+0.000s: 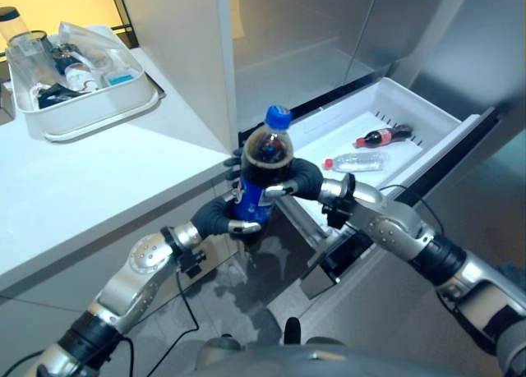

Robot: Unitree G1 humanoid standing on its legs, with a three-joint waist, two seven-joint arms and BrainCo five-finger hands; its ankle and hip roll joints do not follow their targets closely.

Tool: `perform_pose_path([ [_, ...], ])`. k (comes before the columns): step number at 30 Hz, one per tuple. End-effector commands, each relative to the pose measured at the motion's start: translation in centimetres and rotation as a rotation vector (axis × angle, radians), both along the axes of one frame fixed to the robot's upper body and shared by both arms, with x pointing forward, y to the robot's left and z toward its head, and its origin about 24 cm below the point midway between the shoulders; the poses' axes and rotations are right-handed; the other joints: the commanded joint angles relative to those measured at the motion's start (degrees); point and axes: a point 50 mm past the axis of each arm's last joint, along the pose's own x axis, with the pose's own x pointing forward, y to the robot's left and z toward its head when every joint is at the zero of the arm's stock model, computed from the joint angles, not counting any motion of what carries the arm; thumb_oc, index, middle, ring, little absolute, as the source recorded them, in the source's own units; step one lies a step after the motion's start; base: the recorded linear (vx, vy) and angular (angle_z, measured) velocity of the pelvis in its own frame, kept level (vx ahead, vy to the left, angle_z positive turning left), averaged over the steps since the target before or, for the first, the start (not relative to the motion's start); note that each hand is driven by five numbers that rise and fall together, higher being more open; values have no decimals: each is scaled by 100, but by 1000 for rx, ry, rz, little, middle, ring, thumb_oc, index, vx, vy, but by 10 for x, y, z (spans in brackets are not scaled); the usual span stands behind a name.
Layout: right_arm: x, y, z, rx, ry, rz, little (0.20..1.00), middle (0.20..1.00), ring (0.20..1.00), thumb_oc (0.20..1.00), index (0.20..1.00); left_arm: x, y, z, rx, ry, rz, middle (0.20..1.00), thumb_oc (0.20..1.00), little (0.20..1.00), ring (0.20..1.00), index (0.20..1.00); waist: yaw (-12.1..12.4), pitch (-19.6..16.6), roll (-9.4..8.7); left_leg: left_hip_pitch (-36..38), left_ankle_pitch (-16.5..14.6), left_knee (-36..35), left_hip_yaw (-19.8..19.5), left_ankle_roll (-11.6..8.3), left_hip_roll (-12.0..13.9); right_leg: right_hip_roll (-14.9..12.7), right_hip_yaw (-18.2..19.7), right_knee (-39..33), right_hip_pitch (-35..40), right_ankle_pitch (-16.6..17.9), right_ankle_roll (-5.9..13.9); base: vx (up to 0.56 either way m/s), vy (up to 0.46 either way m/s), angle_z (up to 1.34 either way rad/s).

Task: Take the drinks into the refrigerator

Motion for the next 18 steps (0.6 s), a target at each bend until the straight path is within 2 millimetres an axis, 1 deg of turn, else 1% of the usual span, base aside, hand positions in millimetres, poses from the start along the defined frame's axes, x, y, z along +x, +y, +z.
perform_pose_path([
  [1,-35,42,39,189,-107,286,200,200,200,200,200,15,-17,37,-63,-202,-27,200,200,200,200,200,146,-175,-27,40,-314,3,-252,94,-79,-323,-192,767,3,-511,554,0,0,0],
  [7,-39,47,37,209,-81,304,200,200,200,200,200,14,-15,36,-63,-197,-19,200,200,200,200,200,165,-172,-25,34,-315,3,-258,100,-78,-330,-195,766,-6,-508,552,0,0,0],
  [17,-38,45,37,228,-77,289,200,200,200,200,200,8,-6,37,-57,-184,-16,200,200,200,200,200,192,-171,-24,36,-314,3,-252,105,-83,-336,-199,770,-6,-501,561,0,0,0],
  [18,-38,43,37,232,-77,278,200,200,200,200,200,7,-4,36,-61,-174,-12,526,526,526,526,526,193,-169,-21,35,-312,3,-249,106,-80,-337,-194,773,-7,-503,562,0,0,0],
])
